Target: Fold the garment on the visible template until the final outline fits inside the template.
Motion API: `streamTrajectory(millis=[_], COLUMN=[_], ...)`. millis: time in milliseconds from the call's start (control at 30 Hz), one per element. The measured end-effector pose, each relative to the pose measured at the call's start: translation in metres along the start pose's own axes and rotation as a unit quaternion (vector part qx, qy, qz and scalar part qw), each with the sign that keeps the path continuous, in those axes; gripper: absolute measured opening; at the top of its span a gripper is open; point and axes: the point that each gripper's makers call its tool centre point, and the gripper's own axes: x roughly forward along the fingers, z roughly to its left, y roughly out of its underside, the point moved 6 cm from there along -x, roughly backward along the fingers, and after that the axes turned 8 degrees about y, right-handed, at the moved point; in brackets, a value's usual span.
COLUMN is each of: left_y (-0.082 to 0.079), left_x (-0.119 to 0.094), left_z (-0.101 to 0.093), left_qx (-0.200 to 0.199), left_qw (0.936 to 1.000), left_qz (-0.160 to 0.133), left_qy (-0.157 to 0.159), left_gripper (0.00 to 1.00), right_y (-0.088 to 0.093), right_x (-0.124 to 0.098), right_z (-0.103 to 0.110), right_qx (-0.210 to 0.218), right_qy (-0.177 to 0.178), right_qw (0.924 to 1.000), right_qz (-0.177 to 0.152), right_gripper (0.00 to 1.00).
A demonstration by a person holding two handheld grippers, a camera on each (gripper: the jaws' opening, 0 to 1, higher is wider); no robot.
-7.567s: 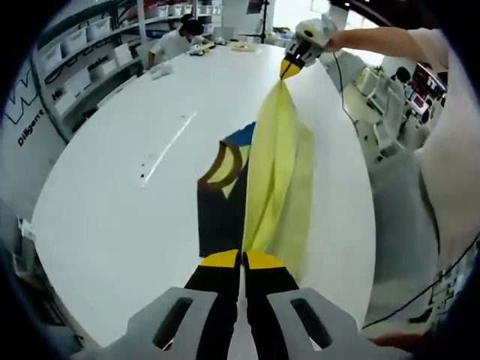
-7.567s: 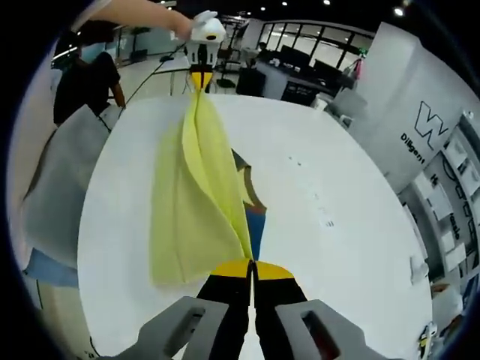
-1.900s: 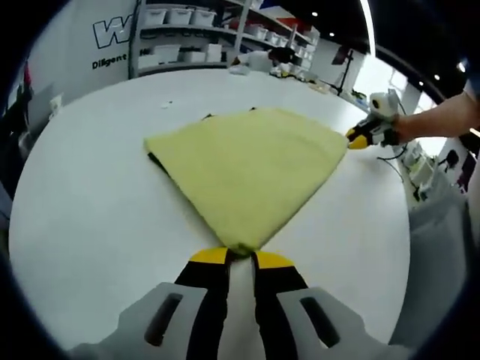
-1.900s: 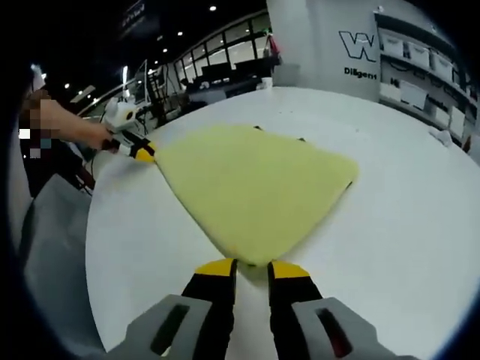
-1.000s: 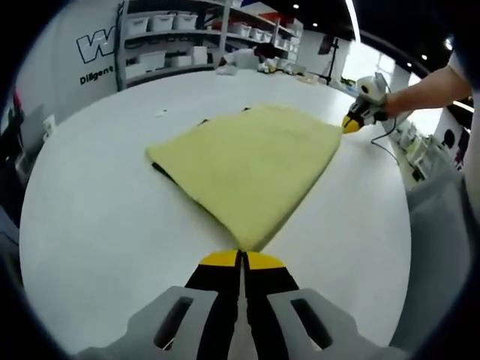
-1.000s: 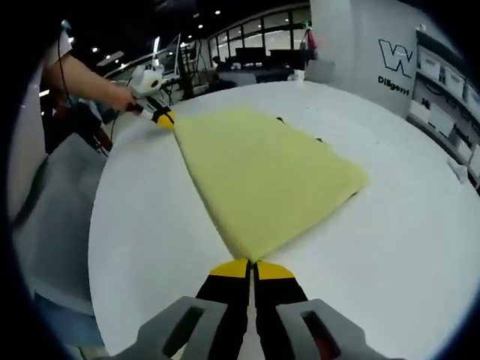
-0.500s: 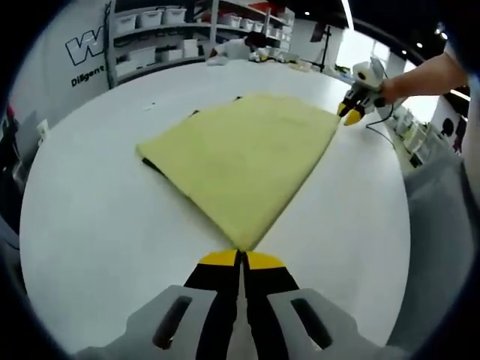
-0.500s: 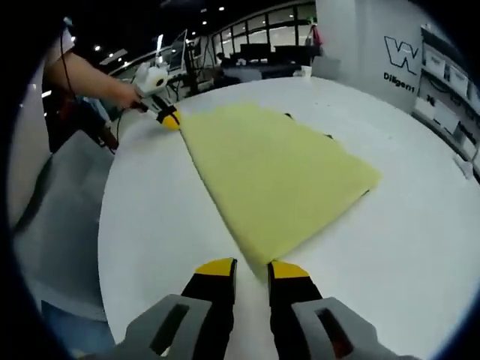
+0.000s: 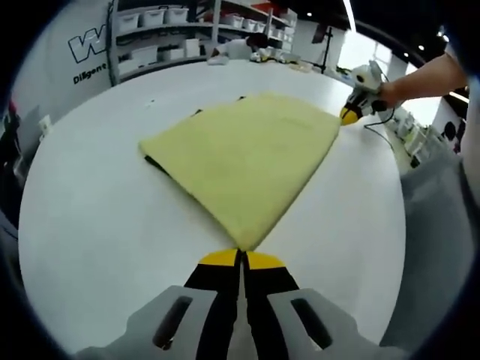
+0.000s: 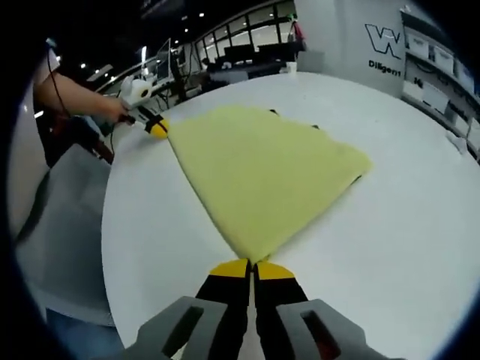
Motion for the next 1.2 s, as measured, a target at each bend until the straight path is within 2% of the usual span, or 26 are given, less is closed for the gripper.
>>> streamTrajectory(millis=[467, 667, 767, 833, 1000, 1100, 1200], left_y=[0.018, 0.023, 0.026, 0.031, 0.033, 0.032, 0.027], left_x=[-0.005, -0.008, -0.012, -0.018, -0.033, -0.04, -0.043], left_z=[-0.031, -0.035, -0.031, -0.03, -0.038, -0.048, -0.061], left_qx=[-0.021, -0.034, -0.036, -0.036, -0.052, -0.06, -0.083], left_qw=[0.9997, 0.9993, 0.9989, 0.9983, 0.9967, 0.9955, 0.9919], left_qz=[-0.015, -0.012, 0.001, 0.011, -0.014, -0.027, -0.061], left_qy=[-0.003, -0.007, -0.029, -0.045, -0.06, -0.068, -0.074], left_gripper=[0.0, 0.0, 0.0, 0.0, 0.0, 0.01, 0.1], right_y=[0.019, 0.022, 0.022, 0.02, 0.018, 0.021, 0.022], right_x=[-0.014, -0.018, -0.022, -0.028, -0.04, -0.044, -0.05], right_z=[0.02, 0.022, 0.021, 0.02, 0.027, 0.031, 0.039], right_qx=[0.012, 0.02, 0.013, 0.023, 0.019, 0.019, 0.045], right_qy=[0.017, 0.022, 0.034, 0.04, 0.049, 0.06, 0.069], right_qw=[0.9998, 0.9995, 0.9991, 0.9988, 0.9986, 0.998, 0.9964], right_qz=[0.004, 0.012, 0.023, 0.017, 0.005, 0.001, -0.022], right_gripper=[0.0, 0.0, 0.0, 0.0, 0.03, 0.09, 0.13])
